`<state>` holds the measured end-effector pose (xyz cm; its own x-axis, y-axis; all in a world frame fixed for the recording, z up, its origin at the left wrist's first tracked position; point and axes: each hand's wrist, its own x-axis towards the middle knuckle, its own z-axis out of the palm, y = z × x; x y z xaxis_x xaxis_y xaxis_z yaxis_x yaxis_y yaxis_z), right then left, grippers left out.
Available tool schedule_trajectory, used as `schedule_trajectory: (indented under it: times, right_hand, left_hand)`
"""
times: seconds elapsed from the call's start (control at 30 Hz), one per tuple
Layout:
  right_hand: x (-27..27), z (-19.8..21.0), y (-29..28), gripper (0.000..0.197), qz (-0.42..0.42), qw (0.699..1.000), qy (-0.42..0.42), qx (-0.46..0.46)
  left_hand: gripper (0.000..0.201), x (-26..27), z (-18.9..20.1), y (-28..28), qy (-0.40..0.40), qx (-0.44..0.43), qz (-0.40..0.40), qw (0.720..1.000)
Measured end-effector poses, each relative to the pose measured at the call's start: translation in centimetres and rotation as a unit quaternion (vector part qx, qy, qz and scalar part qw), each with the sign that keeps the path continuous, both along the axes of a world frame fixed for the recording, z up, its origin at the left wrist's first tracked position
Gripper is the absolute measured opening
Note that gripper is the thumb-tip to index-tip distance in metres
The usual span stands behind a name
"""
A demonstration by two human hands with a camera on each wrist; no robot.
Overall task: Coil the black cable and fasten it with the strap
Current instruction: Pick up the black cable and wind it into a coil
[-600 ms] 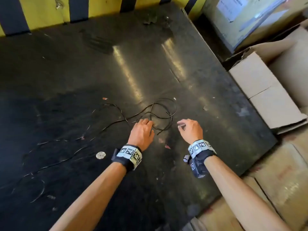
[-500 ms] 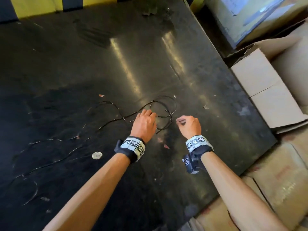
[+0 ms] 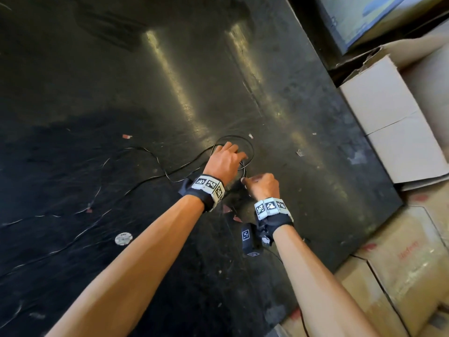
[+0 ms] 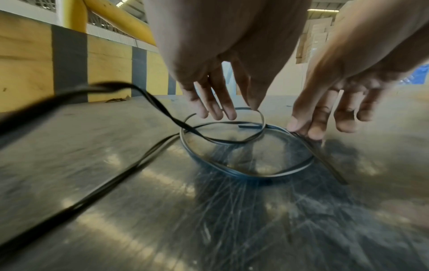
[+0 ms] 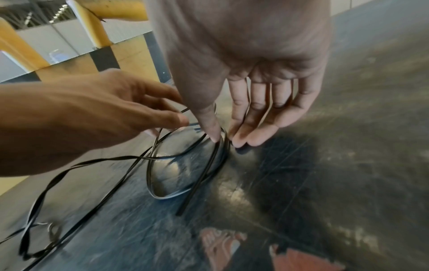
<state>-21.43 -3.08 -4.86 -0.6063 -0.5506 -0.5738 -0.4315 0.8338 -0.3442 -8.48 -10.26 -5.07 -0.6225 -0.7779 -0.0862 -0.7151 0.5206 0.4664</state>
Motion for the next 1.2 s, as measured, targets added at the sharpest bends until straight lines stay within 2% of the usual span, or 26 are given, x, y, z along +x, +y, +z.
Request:
schedule_trajectory:
  times: [0.13, 0.23, 0.33, 0.5, 0.6, 0.67, 0.73, 0.8, 0.93, 1.1, 1.2]
  right_hand:
    - [1.2, -0.5, 0.2, 0.034, 0.003, 1.0, 0.004, 0.005]
    - [1.7, -0.3, 0.5, 0.031, 0.005, 1.0, 0.019, -0.01]
    - [2.2, 1.4, 0.8, 0.025, 0.037, 0.994, 0.068, -0.073]
    - [2.7, 5.4, 2.2, 0.015, 0.153, 0.95, 0.192, -0.191]
    - [2.4, 7.8, 3.0, 0.016, 0.199, 0.923, 0.195, -0.265]
    - [2.2, 9.5, 3.3, 0.017, 0.228, 0.903, 0.186, -0.312]
    - [2.0, 11.4, 3.6, 0.015, 0.252, 0.879, 0.188, -0.36]
    - [1.9, 13.4, 3.6, 0.012, 0.282, 0.853, 0.184, -0.399]
    - [2.6, 18.2, 3.3, 0.007, 0.36, 0.775, 0.178, -0.488]
    - [5.5, 24.7, 3.0, 0.006, 0.414, 0.678, 0.171, -0.582]
    - [7.7, 28.4, 3.1, 0.005, 0.448, 0.624, 0.152, -0.622]
  left_hand:
    - [0.034, -0.7, -0.4, 0.0, -0.042, 0.007, -0.053, 0.998]
    - [0.035, -0.9, 0.1, 0.2, -0.064, -0.033, -0.078, 0.994]
    - [0.037, -0.4, 1.2, 0.4, -0.041, -0.081, -0.091, 0.992]
    - [0.04, 1.3, 3.5, 0.2, 0.039, -0.155, -0.08, 0.984]
    - [0.044, 2.7, 6.1, 0.5, 0.09, -0.198, -0.08, 0.973]
    - [0.031, 3.8, 8.0, 0.8, 0.112, -0.218, -0.069, 0.967]
    - [0.015, 5.2, 10.1, 1.2, 0.125, -0.217, -0.052, 0.967]
    - [0.012, 6.6, 12.5, 1.7, 0.132, -0.197, -0.028, 0.971]
    - [0.023, 9.5, 18.1, 3.6, 0.16, -0.139, 0.038, 0.977]
    - [0.048, 13.1, 24.9, 7.0, 0.212, -0.044, 0.08, 0.973]
    - [0.039, 15.8, 29.2, 9.2, 0.238, -0.016, 0.106, 0.965]
